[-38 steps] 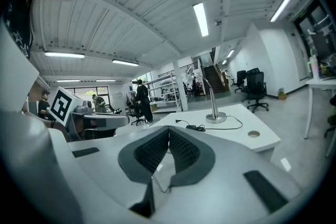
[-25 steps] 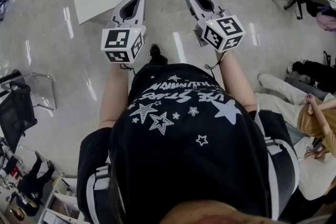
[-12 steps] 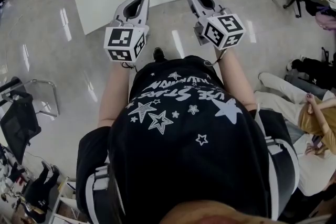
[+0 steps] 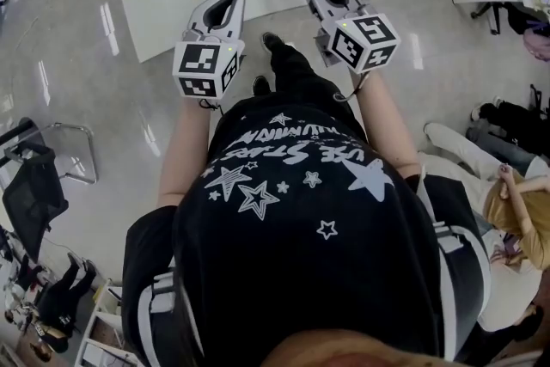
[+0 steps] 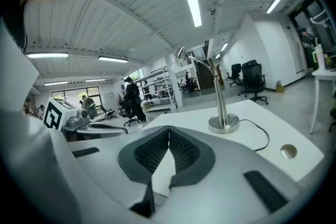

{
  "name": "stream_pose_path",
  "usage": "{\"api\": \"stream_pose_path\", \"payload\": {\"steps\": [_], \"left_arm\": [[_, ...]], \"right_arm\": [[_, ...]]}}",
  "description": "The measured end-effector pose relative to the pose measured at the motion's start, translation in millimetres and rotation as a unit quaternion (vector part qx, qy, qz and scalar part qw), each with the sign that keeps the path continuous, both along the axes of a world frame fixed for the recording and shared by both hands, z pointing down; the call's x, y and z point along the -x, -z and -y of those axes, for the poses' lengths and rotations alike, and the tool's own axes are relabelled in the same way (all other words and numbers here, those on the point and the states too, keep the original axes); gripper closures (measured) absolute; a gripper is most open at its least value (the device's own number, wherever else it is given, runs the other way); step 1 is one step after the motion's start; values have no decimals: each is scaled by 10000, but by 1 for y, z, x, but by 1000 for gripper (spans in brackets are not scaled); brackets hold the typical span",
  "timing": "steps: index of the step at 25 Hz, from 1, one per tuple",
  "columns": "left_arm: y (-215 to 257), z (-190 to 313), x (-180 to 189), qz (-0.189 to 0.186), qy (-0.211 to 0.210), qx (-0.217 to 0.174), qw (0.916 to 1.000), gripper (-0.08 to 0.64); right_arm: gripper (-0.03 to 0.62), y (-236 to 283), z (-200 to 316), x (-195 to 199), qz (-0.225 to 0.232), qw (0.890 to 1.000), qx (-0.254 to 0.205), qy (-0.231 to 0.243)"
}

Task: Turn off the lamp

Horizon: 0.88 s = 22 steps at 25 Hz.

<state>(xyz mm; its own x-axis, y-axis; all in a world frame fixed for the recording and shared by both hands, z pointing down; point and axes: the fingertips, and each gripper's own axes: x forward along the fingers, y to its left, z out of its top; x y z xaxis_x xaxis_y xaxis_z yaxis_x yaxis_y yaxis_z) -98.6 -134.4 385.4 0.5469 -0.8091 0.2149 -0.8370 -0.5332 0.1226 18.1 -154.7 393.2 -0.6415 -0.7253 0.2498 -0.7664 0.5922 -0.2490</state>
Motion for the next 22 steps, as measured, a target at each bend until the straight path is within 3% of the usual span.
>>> {"api": "stream_pose_path", "payload": {"steps": [13,22], "left_arm": [[-29,79,2,497,179,162,9985,549],[-72,111,-5,1034,-193,486,9933,546]], "right_arm": [[586,-27,89,21,-101,9983,299,487],[586,-49,118,36,-174,9963,514,669]]}}
